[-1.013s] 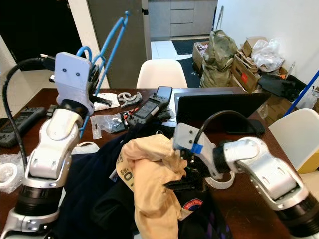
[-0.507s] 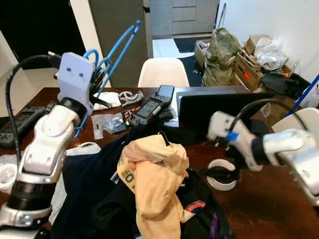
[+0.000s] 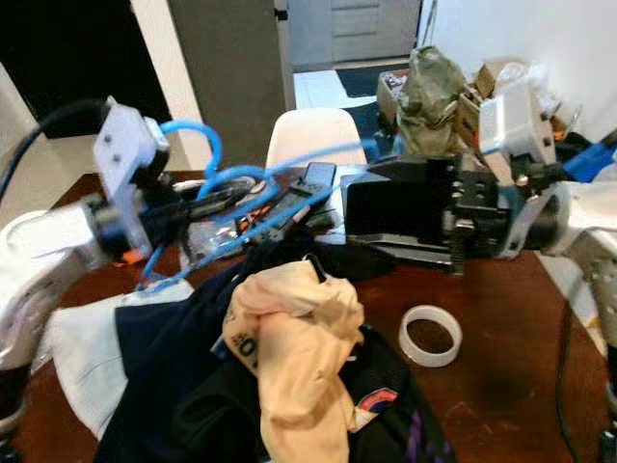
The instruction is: Hang hanger
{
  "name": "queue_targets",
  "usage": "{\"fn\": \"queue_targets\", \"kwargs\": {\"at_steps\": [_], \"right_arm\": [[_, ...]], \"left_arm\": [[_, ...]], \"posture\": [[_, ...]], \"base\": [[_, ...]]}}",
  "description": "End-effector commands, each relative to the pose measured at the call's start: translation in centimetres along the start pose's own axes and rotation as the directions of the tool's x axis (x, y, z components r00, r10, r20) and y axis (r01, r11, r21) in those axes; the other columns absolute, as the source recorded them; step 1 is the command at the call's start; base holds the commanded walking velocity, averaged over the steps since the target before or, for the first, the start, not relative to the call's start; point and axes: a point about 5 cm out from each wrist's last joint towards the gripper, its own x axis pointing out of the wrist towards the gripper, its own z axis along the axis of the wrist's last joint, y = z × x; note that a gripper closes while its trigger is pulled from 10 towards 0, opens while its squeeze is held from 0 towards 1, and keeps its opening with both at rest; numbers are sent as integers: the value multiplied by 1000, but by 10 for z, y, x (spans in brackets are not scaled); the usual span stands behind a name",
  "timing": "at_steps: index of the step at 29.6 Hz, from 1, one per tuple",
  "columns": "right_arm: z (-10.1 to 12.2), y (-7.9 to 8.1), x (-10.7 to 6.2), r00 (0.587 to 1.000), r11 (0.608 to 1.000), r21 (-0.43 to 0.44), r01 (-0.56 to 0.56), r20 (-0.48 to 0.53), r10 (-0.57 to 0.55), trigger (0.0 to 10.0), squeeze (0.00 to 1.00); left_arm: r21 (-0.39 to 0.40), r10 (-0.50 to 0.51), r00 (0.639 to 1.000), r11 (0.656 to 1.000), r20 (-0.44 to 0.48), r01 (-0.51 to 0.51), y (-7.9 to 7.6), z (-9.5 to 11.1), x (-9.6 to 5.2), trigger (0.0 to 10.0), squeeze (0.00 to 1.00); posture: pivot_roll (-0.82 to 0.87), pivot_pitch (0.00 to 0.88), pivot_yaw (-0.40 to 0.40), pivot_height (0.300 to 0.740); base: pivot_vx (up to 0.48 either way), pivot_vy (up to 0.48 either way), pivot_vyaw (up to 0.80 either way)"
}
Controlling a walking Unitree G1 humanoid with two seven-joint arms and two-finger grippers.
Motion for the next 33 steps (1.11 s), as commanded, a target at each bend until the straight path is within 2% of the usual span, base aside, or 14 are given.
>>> {"fn": "queue_targets", "kwargs": {"at_steps": [1, 5, 10, 15, 16, 19, 20, 21, 23, 24, 26, 30, 31, 33], "right_arm": [[15, 2, 4, 997, 997, -39, -64, 46, 66, 10000, 0], [20, 4, 9, 992, 990, -68, -122, 31, 124, 10000, 0], [12, 14, 32, 956, 957, -101, -271, -140, 257, 10000, 0], [10, 17, 43, 948, 950, -107, -294, -156, 276, 10000, 0], [8, 19, 56, 942, 945, -102, -310, -167, 291, 10000, 0], [8, 19, 56, 942, 945, -102, -310, -167, 291, 10000, 0], [6, 20, 66, 938, 944, -95, -315, -183, 294, 10000, 0], [-9, 18, 78, 931, 957, -44, -287, -246, 268, 10000, 0], [-21, 17, 84, 922, 964, -11, -265, -296, 250, 10000, 0], [-21, 17, 84, 922, 964, -11, -265, -296, 250, 10000, 0], [-41, 17, 86, 888, 972, 33, -233, -400, 227, 10000, 0], [-50, 18, 82, 851, 971, 57, -232, -472, 231, 10000, 0], [-52, 18, 81, 844, 971, 62, -229, -484, 230, 8627, 0], [-52, 18, 81, 840, 972, 64, -227, -492, 228, 8627, 0]], "left_arm": [[9, -99, 994, 995, -33, 100, -7, 1, -9, 10000, 0], [9, -152, 986, 988, -63, 153, -13, -1, -11, 10000, 0], [-13, -251, 964, 968, -88, 250, -28, -6, -5, 10000, 0], [-19, -278, 956, 961, -91, 278, -32, -7, -2, 10000, 0], [-19, -298, 949, 955, -103, 297, -36, -9, 2, 10000, 0], [-19, -298, 949, 955, -103, 297, -36, -9, 2, 10000, 0], [-16, -307, 945, 952, -111, 307, -38, -10, 6, 10000, 0], [1, -296, 944, 954, -145, 300, -37, -17, 12, 10000, 0], [14, -288, 943, 956, -169, 294, -37, -21, 16, 10000, 0], [14, -288, 943, 956, -169, 294, -37, -21, 16, 10000, 0], [40, -272, 940, 958, -205, 285, -36, -27, 21, 10000, 0], [67, -257, 939, 958, -228, 279, -34, -28, 23, 10000, 0], [71, -252, 941, 959, -228, 274, -33, -28, 23, 10000, 0], [72, -249, 941, 960, -228, 271, -32, -28, 24, 10000, 0]], "posture": [[-27, 0, 69, 740], [-30, 0, 70, 740], [-37, 0, 78, 740], [-38, 0, 81, 740], [-43, 0, 86, 740], [-43, 0, 86, 740], [-45, 0, 88, 740], [-48, 0, 90, 740], [-48, 0, 90, 740], [-48, 0, 90, 740], [-52, 0, 95, 740], [-54, 0, 96, 740], [-54, 0, 96, 740], [-54, 0, 96, 740]], "base": [[0, 0, 0], [0, 0, 0], [0, 0, 0], [0, 0, 0], [0, 0, 0], [0, 0, 0], [0, 0, 0], [0, 0, 0], [0, 0, 0], [0, 0, 0], [0, 0, 0], [0, 0, 0], [0, 0, 0], [0, 0, 0]]}}
